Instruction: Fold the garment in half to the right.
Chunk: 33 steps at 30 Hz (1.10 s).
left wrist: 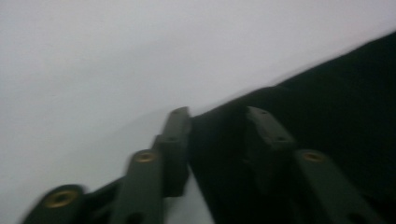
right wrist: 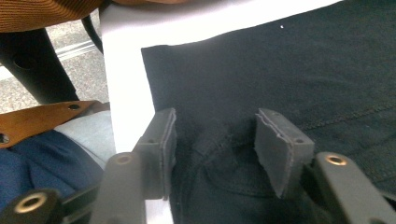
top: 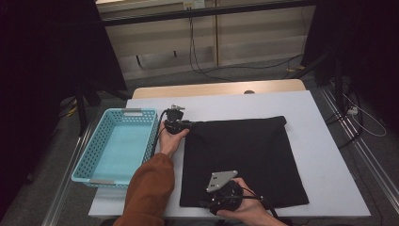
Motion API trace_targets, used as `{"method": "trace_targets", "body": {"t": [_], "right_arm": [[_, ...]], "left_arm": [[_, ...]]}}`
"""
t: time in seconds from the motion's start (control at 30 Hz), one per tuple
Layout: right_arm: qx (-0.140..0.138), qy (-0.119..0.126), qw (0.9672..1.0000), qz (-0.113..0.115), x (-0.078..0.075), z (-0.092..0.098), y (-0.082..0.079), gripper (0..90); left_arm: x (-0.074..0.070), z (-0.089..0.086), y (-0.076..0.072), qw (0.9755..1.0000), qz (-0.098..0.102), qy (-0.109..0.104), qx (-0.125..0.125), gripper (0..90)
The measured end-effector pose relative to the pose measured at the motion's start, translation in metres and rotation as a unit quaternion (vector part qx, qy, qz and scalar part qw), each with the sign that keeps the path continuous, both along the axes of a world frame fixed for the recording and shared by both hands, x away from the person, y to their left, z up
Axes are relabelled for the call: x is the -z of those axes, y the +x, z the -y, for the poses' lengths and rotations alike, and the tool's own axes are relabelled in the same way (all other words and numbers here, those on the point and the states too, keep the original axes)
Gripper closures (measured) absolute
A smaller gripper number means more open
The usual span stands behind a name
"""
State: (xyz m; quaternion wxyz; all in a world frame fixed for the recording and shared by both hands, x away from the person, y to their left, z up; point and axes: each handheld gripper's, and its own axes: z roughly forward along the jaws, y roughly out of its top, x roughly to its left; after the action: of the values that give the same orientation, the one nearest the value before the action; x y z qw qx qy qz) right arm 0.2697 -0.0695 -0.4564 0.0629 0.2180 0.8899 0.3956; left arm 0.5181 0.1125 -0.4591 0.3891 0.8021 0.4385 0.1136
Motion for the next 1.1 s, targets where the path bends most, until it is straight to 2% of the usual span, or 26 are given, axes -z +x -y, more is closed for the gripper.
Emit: {"method": "trace_targets", "body": {"t": [0.1,0.17,0.33,0.53,0.7,0.8,0.93,1.1], "right_arm": [[-0.001,0.0,1.0,0.003,-0.001,-0.003,-0.001,42.5],[-0.001,0.002,1.0,0.003,-0.002,-0.006,-0.001,41.4],[-0.009,0.007,0.9999,0.007,-0.006,-0.019,0.0,38.6],[-0.027,0.007,0.9996,0.009,-0.007,-0.043,0.003,40.0],[-0.039,-0.005,0.9991,0.014,-0.005,-0.062,0.003,40.6],[-0.041,-0.016,0.9989,0.015,-0.004,-0.066,0.002,38.7],[-0.033,-0.026,0.9989,0.022,-0.001,-0.067,0.0,44.8],[-0.016,-0.033,0.9992,0.018,-0.002,-0.068,0.0,58.0]], "left_arm": [[0.002,0.0,-0.001,0.9996,-0.013,-0.021,0.011,82.7],[0.001,0.001,-0.001,0.9996,-0.014,-0.018,0.014,84.9],[-0.001,0.001,-0.001,0.9996,-0.013,-0.023,0.007,86.1],[-0.004,0.001,-0.002,0.9994,-0.007,-0.034,0.0,86.1],[-0.006,-0.002,-0.002,0.9992,-0.005,-0.04,-0.004,86.1],[-0.008,-0.003,-0.003,0.9991,-0.003,-0.043,-0.006,86.0],[-0.009,-0.004,-0.002,0.9987,-0.002,-0.05,-0.009,86.0],[-0.011,-0.003,-0.003,0.9987,-0.001,-0.05,-0.011,86.1]]}}
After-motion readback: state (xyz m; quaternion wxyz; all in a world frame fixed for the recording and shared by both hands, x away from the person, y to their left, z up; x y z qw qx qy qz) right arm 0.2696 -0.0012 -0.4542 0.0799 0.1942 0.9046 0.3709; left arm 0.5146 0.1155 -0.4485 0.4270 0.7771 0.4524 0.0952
